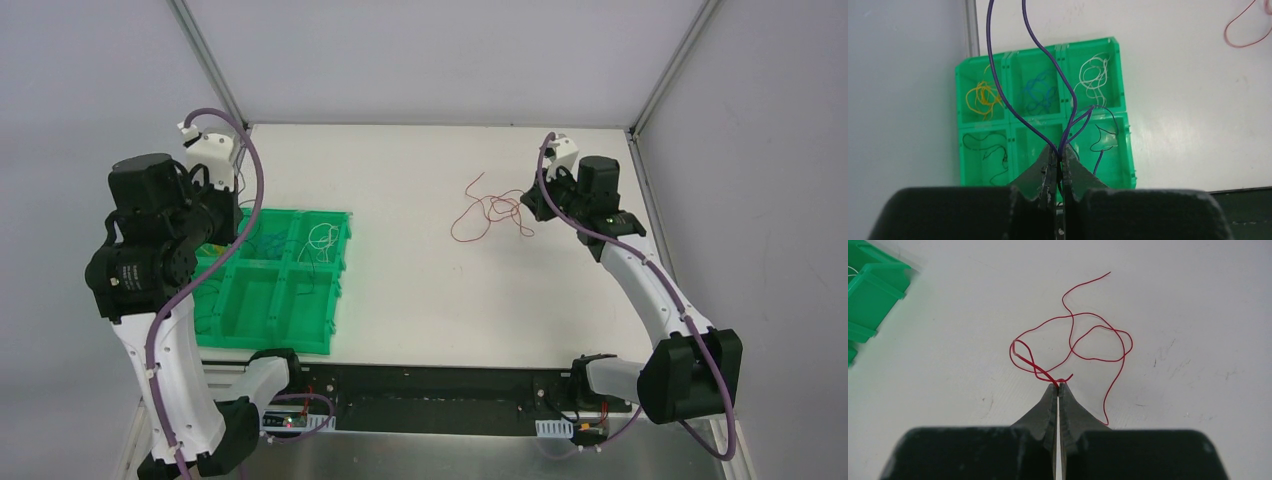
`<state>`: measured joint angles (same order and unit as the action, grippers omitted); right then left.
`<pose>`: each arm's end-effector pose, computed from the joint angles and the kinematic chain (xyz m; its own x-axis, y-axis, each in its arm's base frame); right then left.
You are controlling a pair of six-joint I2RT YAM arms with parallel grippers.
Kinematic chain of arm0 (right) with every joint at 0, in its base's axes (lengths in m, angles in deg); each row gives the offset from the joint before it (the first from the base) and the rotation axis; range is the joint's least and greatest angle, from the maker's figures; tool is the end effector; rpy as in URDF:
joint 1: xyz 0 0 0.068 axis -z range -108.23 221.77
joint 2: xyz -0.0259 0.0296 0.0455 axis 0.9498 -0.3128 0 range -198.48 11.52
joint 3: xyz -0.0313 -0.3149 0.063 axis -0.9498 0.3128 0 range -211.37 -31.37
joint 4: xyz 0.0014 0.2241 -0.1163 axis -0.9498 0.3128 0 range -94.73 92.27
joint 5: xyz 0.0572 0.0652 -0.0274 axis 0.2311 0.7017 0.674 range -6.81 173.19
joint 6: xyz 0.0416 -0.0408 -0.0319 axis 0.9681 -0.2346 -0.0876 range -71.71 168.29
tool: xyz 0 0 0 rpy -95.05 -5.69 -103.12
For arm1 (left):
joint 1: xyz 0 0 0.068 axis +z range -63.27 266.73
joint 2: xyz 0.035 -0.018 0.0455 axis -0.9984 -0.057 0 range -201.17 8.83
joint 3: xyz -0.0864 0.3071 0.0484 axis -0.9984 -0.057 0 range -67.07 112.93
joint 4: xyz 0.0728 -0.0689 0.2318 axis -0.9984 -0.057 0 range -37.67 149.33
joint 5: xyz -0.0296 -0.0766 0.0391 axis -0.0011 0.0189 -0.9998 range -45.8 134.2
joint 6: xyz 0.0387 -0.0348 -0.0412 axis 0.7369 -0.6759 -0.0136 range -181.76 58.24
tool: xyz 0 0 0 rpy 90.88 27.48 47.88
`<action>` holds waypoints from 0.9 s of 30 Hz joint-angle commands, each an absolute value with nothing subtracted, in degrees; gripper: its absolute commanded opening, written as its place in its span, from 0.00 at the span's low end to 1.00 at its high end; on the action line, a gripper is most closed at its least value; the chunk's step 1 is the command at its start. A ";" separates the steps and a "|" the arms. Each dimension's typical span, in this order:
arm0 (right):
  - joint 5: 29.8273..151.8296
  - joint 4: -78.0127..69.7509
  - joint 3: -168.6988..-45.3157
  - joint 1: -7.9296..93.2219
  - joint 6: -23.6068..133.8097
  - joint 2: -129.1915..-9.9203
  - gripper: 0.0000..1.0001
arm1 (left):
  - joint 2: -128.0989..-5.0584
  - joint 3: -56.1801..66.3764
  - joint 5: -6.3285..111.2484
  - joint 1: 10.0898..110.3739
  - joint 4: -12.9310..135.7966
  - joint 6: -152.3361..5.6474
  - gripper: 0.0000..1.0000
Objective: Untangle the cables
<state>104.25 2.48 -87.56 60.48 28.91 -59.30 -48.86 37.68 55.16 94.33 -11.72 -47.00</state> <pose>0.2648 0.0721 0.3640 -0.1750 -0.3507 -0.9200 -0.6020 0.7775 -0.1818 0.0834 0.0010 0.5421 -0.3789 0.2018 -0.9032 0.1437 0.9769 0.1580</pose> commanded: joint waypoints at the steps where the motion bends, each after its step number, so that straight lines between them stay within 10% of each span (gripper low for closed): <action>1: 103.81 2.21 -87.10 60.21 27.52 -57.35 0.00 | -47.86 35.74 49.46 94.66 -13.21 -43.00 0.00; 14: 104.70 2.38 -87.45 60.13 27.71 -57.93 0.00 | -58.68 57.04 42.30 95.31 -20.48 -40.45 0.00; 27: 103.96 2.43 -86.53 60.13 28.01 -56.82 0.00 | -55.45 38.76 47.28 104.42 -18.99 -33.88 0.00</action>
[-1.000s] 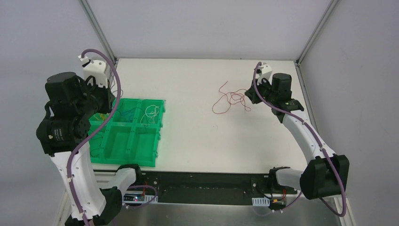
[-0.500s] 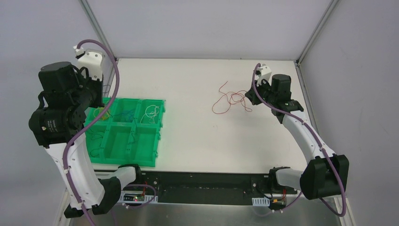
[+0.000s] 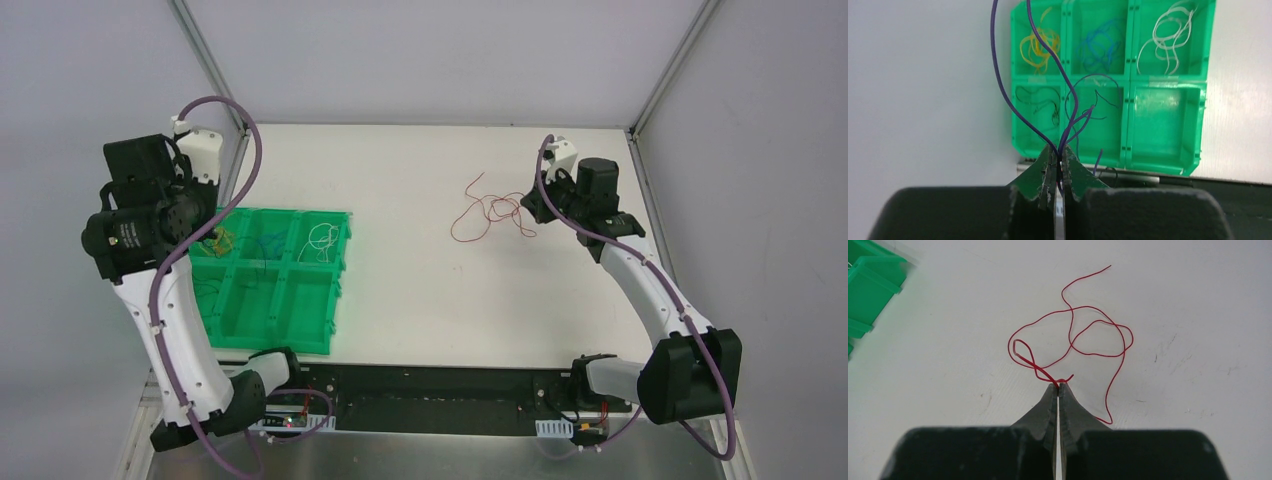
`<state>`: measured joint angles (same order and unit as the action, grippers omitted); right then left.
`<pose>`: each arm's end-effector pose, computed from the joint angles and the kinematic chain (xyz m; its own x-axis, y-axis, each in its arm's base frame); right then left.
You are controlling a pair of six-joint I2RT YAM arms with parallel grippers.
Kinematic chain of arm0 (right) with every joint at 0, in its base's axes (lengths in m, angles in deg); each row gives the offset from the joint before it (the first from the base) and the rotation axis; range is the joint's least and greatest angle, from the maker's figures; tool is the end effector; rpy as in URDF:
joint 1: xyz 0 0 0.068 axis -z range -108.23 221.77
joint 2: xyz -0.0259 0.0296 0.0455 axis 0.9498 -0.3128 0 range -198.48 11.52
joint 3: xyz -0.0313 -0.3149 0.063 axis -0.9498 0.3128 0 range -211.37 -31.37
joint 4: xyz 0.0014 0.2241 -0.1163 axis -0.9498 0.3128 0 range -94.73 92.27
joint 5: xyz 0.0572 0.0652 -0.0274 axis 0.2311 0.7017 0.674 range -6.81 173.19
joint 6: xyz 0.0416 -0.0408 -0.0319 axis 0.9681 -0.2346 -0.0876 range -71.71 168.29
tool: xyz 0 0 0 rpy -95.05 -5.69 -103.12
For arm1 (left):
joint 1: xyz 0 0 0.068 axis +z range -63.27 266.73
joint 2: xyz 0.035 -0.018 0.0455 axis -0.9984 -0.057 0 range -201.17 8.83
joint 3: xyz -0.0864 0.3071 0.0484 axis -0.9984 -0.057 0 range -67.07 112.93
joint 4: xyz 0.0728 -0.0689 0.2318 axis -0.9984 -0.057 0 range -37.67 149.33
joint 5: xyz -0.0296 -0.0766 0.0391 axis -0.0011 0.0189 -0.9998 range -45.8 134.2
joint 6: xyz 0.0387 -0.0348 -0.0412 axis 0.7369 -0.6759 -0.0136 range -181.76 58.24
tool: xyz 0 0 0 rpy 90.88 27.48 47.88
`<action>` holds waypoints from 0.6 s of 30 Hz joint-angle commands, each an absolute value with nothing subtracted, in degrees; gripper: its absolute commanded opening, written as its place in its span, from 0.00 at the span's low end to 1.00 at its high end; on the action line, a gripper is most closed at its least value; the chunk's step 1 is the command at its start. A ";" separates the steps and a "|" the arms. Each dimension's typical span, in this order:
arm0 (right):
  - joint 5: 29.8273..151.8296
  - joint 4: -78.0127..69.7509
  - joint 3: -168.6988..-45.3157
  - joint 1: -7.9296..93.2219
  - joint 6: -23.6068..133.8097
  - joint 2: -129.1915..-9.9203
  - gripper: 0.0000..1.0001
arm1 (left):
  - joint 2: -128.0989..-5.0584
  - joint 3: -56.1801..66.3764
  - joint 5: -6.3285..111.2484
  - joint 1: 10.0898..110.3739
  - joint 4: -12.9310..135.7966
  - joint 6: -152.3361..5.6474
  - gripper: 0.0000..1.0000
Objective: Untangle the cables
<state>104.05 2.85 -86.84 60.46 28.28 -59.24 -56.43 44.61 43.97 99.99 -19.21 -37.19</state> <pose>0.2637 0.0718 0.3590 -0.1853 -0.3631 -0.9131 -0.6050 0.7744 -0.1852 0.1111 0.0264 0.5445 -0.5674 0.2935 -0.7694 0.0036 0.9352 0.3541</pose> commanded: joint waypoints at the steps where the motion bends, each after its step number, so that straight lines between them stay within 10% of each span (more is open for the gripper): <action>1: 103.83 2.62 -86.44 60.10 27.90 -56.71 0.00 | -54.99 36.38 48.59 106.05 -18.61 -33.38 0.00; 18: 102.92 5.26 -85.87 60.13 26.14 -53.98 0.00 | -50.80 -1.59 69.74 123.64 -10.39 -20.55 0.00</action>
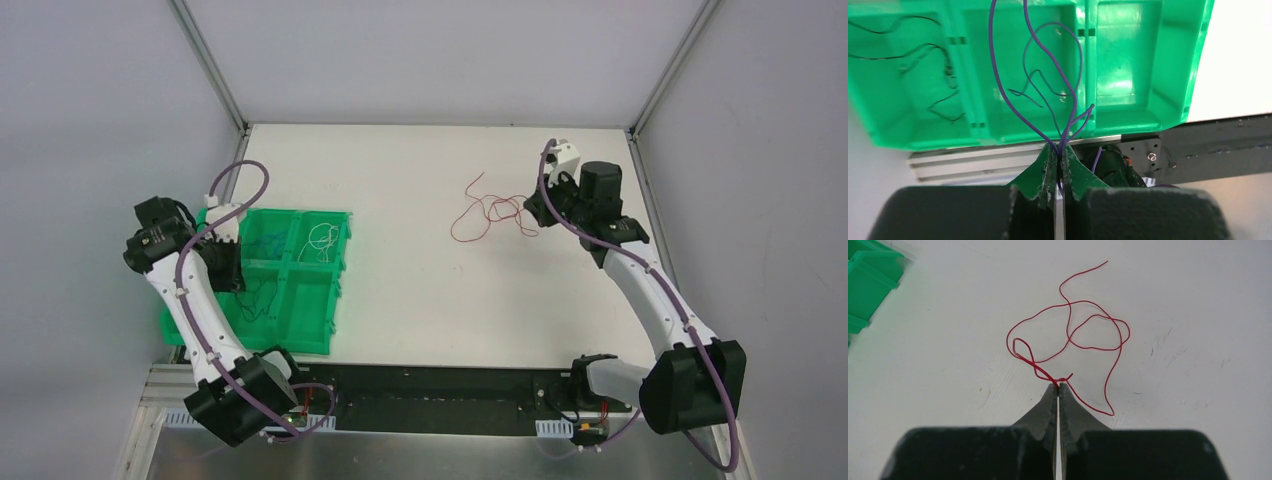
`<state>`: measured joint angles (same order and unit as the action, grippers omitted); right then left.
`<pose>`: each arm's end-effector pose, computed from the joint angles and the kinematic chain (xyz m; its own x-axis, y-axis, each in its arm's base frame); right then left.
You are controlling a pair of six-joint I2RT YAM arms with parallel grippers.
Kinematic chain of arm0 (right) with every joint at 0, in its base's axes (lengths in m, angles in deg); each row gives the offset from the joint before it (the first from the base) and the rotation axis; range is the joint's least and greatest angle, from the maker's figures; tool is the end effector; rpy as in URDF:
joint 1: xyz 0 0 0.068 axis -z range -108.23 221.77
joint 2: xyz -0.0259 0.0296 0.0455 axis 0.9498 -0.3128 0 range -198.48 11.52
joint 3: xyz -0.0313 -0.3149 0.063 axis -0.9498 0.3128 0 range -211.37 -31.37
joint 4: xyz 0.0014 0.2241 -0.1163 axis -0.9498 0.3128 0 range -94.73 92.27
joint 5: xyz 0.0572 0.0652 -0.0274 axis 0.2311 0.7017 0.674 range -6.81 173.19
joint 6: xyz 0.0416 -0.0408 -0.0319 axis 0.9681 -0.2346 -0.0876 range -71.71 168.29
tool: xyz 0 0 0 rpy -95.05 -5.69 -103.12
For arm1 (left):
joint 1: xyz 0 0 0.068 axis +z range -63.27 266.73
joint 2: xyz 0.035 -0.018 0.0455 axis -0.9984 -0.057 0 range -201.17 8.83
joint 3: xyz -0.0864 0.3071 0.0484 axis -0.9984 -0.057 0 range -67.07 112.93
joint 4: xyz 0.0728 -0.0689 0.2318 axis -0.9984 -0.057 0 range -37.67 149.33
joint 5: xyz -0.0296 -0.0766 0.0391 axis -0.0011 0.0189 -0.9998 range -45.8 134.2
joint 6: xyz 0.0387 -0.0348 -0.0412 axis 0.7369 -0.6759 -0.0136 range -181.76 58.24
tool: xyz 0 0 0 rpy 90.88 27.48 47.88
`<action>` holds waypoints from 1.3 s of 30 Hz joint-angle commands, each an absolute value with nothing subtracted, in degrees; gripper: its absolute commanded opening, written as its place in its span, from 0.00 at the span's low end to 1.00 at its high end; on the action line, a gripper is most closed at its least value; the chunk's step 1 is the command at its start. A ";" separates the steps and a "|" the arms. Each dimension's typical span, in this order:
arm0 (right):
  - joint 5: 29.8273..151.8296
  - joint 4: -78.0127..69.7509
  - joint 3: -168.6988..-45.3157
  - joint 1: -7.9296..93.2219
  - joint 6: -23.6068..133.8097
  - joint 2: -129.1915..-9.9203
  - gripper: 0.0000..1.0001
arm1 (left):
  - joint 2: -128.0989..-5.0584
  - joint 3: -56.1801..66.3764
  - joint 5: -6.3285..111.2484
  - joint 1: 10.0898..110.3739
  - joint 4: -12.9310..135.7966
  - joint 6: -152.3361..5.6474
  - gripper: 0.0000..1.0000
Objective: Untangle the cables
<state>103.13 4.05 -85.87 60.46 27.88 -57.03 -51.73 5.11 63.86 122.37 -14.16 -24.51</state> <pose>0.2530 0.0688 0.3600 -0.1848 -0.3712 -0.9100 -0.5944 0.7796 -0.1973 0.1256 0.0683 0.3853 -0.8246 0.1102 -0.5549 0.0997 0.9938 0.0493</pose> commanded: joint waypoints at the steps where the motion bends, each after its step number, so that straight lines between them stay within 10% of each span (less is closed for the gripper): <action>1: 103.11 5.93 -85.87 60.12 26.00 -53.69 0.00 | -50.12 -4.14 69.73 123.82 -8.68 -20.50 0.00; 22: 113.82 29.10 -99.46 60.18 23.92 -60.31 0.00 | -62.04 -23.52 56.05 124.25 20.08 -20.30 0.01; 29: 116.41 30.98 -102.95 59.92 24.50 -64.22 0.00 | -53.24 -14.98 62.39 123.13 6.06 -15.98 0.61; 39: 124.57 31.69 -110.92 49.33 31.28 -66.77 0.00 | -51.71 3.32 75.70 111.83 -9.60 -22.54 0.76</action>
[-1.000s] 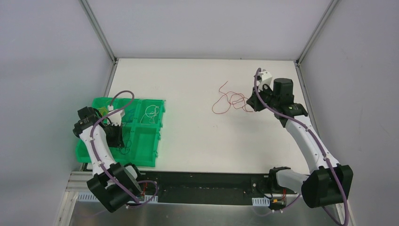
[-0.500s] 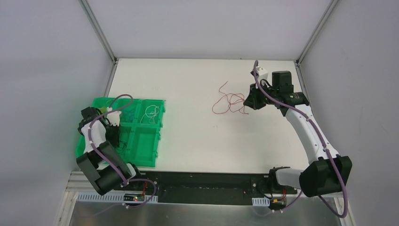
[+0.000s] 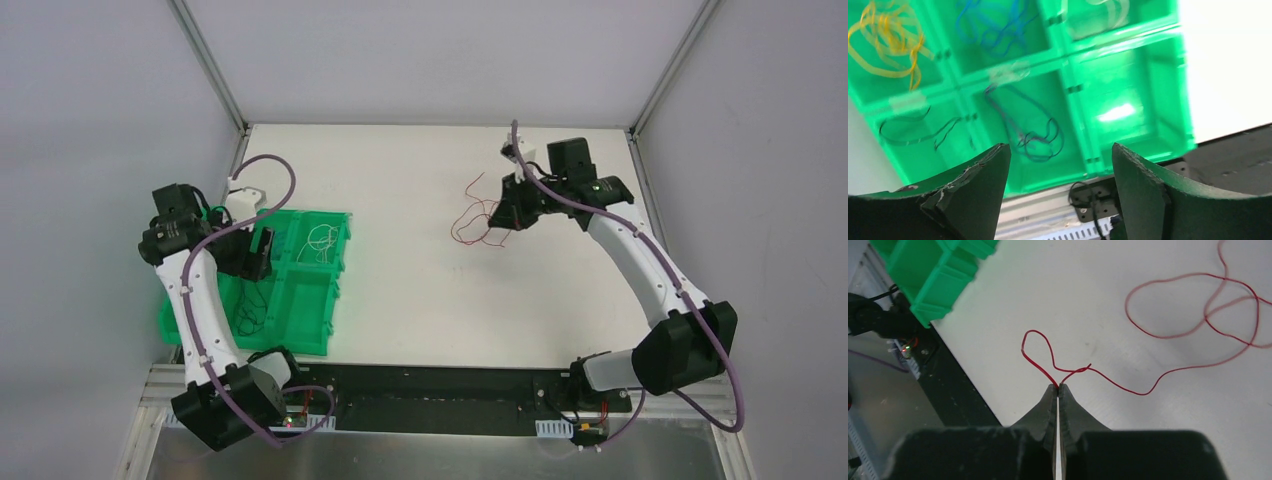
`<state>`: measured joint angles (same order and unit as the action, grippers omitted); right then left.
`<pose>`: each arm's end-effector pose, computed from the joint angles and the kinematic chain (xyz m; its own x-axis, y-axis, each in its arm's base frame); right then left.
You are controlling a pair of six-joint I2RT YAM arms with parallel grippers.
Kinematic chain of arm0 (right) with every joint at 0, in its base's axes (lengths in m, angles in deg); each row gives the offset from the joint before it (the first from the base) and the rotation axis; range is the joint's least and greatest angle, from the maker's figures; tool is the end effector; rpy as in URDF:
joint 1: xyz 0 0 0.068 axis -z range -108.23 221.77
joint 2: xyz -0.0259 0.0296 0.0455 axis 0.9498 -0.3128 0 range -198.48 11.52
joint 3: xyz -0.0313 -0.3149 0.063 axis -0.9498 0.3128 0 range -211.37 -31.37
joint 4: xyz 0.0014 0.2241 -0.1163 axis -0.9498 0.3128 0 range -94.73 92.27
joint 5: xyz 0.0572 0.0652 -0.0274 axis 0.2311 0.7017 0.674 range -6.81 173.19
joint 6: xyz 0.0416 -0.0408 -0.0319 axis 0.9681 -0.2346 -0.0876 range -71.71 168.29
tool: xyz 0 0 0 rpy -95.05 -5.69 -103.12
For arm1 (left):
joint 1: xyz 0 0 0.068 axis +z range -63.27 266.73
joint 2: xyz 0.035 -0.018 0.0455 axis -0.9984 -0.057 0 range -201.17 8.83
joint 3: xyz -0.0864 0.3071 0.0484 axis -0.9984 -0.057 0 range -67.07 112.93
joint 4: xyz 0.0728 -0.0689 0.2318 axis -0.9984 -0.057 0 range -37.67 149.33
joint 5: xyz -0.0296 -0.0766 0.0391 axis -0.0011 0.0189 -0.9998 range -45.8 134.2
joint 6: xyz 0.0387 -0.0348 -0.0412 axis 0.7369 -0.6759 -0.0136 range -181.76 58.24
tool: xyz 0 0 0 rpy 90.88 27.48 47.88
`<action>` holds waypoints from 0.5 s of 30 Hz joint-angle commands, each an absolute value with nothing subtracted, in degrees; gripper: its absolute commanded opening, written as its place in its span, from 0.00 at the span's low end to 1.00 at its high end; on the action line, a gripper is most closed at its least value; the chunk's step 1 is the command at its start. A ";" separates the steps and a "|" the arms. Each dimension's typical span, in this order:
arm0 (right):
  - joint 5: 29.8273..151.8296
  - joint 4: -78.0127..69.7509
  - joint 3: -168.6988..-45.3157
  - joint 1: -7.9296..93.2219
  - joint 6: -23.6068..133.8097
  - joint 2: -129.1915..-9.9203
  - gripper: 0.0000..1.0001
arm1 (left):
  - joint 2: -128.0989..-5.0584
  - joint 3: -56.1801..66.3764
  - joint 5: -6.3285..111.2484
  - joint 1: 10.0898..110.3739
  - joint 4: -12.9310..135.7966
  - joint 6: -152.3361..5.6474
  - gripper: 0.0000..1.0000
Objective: Untangle the cables
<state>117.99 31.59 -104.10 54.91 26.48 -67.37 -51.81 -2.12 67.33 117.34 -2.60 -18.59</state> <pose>0.2653 0.1117 0.3780 -0.3619 -0.4284 -0.8279 -0.8352 0.5435 0.0839 0.1493 0.0643 0.3624 -0.7266 0.3012 -0.6176 0.2879 0.9495 0.1245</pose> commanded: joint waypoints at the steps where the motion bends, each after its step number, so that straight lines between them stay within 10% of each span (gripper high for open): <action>1: 125.82 31.01 -112.93 47.68 33.54 -66.53 0.00 | -52.06 4.59 77.40 110.31 -9.05 -24.69 0.76; 15: 110.36 27.16 -108.99 55.49 34.98 -65.97 0.00 | -62.36 9.68 88.41 84.22 13.14 -43.30 0.73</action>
